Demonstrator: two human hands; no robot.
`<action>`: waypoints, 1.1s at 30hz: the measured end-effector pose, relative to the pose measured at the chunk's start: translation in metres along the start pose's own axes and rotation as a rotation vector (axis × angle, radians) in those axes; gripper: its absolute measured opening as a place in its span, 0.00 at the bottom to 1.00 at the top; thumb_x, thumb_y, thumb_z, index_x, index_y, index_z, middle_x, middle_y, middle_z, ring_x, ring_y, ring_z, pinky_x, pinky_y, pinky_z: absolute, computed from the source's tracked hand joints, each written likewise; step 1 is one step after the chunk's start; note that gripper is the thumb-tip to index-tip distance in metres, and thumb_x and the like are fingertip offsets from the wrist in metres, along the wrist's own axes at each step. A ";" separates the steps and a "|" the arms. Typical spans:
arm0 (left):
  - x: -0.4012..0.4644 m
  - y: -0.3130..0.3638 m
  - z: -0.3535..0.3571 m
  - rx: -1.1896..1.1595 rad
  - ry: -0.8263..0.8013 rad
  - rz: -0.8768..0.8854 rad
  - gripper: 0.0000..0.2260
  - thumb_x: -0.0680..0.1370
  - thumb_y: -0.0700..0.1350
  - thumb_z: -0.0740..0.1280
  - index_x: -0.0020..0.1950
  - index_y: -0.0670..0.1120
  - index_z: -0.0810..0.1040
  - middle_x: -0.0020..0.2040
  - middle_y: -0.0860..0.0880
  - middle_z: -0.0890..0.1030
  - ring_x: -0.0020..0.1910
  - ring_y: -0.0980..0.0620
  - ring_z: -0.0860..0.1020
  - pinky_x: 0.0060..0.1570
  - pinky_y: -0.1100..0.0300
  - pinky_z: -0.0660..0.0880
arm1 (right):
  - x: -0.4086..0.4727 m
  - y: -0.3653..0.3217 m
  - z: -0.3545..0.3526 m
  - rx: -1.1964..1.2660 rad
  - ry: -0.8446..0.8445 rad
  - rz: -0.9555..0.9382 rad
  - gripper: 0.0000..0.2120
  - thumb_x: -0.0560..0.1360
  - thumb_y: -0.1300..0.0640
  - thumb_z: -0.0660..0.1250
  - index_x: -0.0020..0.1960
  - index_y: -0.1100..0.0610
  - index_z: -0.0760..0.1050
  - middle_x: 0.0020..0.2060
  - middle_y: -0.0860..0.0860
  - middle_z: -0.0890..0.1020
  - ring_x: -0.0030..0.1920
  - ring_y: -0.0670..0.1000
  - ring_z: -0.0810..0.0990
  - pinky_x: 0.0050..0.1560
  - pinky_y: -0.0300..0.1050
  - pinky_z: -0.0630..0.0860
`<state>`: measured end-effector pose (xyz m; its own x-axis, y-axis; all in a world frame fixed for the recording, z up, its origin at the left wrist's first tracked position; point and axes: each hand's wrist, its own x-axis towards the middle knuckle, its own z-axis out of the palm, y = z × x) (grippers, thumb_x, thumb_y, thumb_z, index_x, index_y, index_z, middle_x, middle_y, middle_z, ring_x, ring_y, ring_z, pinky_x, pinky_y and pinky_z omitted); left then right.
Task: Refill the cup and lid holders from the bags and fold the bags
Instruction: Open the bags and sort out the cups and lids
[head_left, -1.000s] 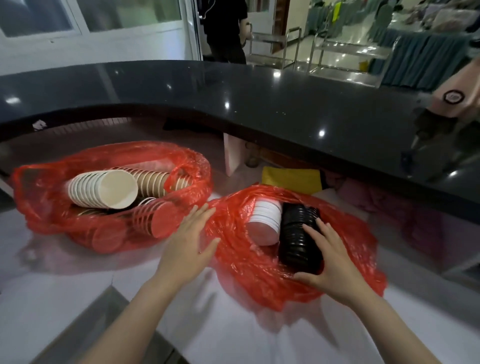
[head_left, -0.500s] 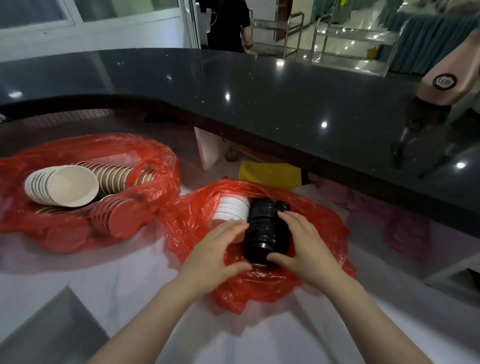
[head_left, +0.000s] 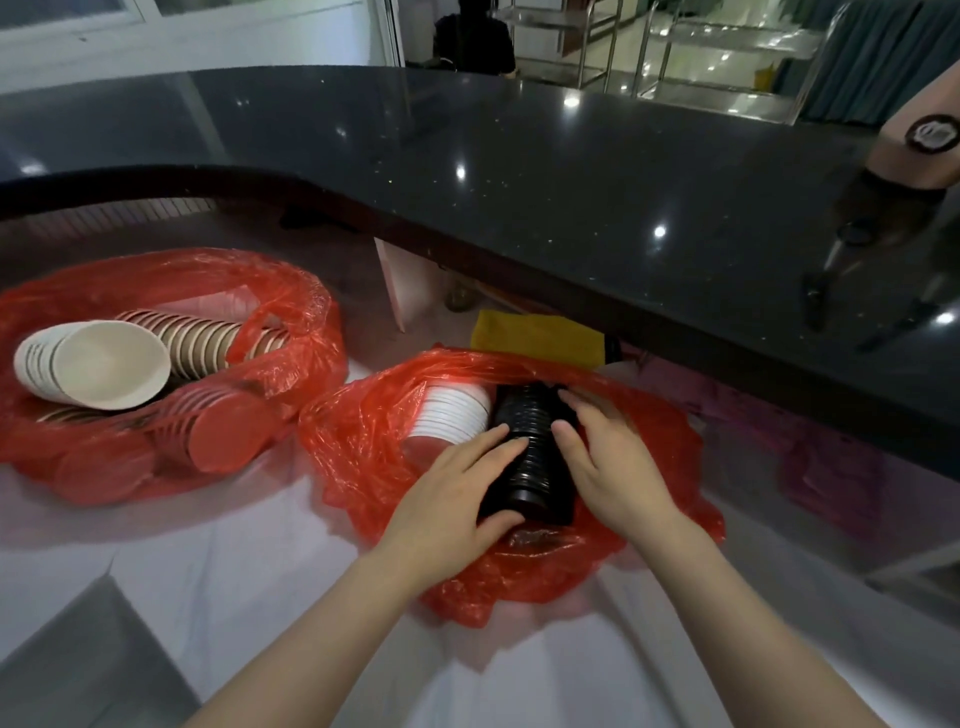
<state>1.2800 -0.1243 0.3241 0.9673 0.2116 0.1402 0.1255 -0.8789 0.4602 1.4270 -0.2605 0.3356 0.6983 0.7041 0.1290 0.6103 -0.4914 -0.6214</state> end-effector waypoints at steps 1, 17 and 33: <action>0.001 0.000 0.000 -0.004 0.002 0.002 0.31 0.76 0.56 0.68 0.76 0.56 0.59 0.76 0.57 0.58 0.73 0.56 0.59 0.69 0.68 0.51 | 0.007 0.000 -0.001 -0.020 -0.017 0.008 0.22 0.82 0.49 0.55 0.73 0.56 0.65 0.71 0.54 0.68 0.72 0.53 0.64 0.73 0.50 0.59; -0.006 -0.008 0.006 -0.114 -0.047 -0.048 0.40 0.71 0.47 0.73 0.76 0.61 0.55 0.72 0.66 0.52 0.72 0.65 0.52 0.70 0.69 0.50 | 0.019 0.004 -0.001 -0.059 -0.083 0.152 0.10 0.77 0.42 0.60 0.46 0.46 0.74 0.37 0.43 0.79 0.38 0.47 0.78 0.33 0.41 0.66; -0.031 -0.007 -0.023 -0.230 0.071 0.028 0.41 0.71 0.44 0.73 0.72 0.69 0.52 0.73 0.71 0.52 0.72 0.72 0.53 0.67 0.77 0.52 | -0.011 -0.031 -0.021 0.393 -0.089 0.037 0.11 0.70 0.42 0.71 0.51 0.38 0.78 0.50 0.42 0.81 0.50 0.39 0.79 0.50 0.37 0.73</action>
<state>1.2440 -0.1147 0.3365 0.9507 0.2252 0.2131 0.0375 -0.7659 0.6419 1.4081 -0.2631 0.3695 0.6712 0.7400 0.0443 0.3841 -0.2960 -0.8745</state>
